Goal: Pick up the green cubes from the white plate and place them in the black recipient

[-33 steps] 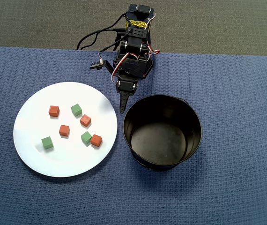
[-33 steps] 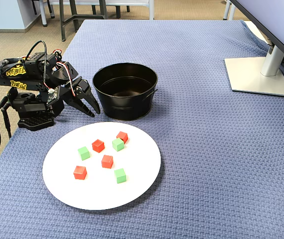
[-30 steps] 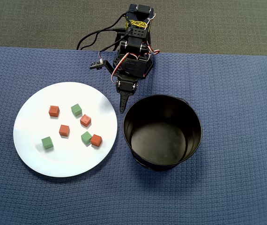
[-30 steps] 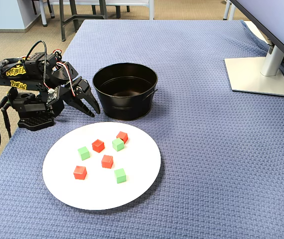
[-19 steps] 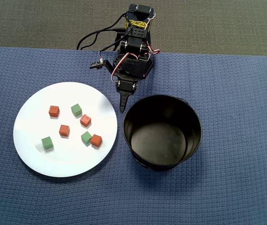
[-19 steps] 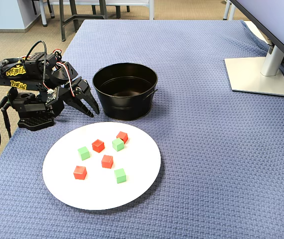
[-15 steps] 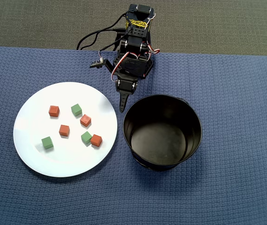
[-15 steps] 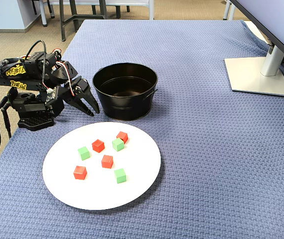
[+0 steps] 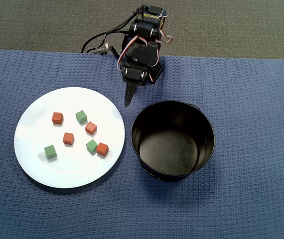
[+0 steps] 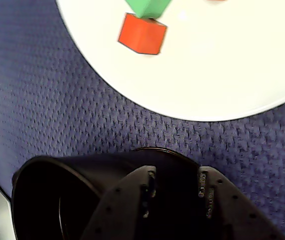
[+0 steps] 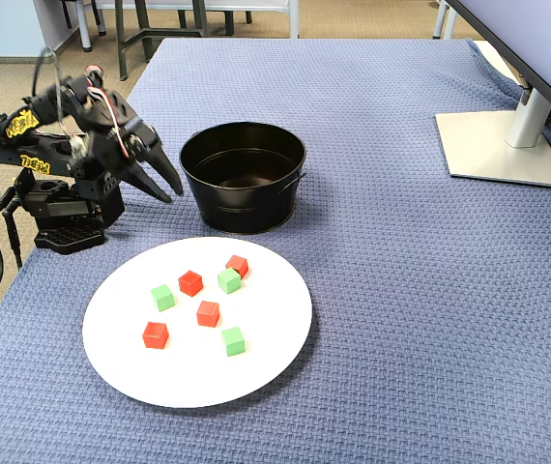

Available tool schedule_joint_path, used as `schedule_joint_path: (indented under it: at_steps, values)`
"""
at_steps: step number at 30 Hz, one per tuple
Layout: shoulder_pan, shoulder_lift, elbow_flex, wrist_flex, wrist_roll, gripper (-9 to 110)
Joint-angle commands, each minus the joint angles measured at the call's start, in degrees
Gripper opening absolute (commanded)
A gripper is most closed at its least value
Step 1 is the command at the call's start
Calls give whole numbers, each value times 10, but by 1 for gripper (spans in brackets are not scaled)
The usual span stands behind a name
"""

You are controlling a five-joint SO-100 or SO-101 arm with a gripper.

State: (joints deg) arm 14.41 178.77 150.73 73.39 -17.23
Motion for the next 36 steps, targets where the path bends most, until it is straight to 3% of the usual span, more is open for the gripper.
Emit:
schedule_joint_path:
  at_steps: [1, 7, 13, 21, 27, 36]
  values:
    - [28, -2, -62, 17, -138, 11]
    - [98, -68, -67, -60, -310, 15]
    - [176, -327, -215, -120, -502, 17]
    - [318, -621, -372, -126, -879, 20]
    - [370, -710, -419, -124, -975, 24]
    - [375, -734, -342, -185, -978, 32]
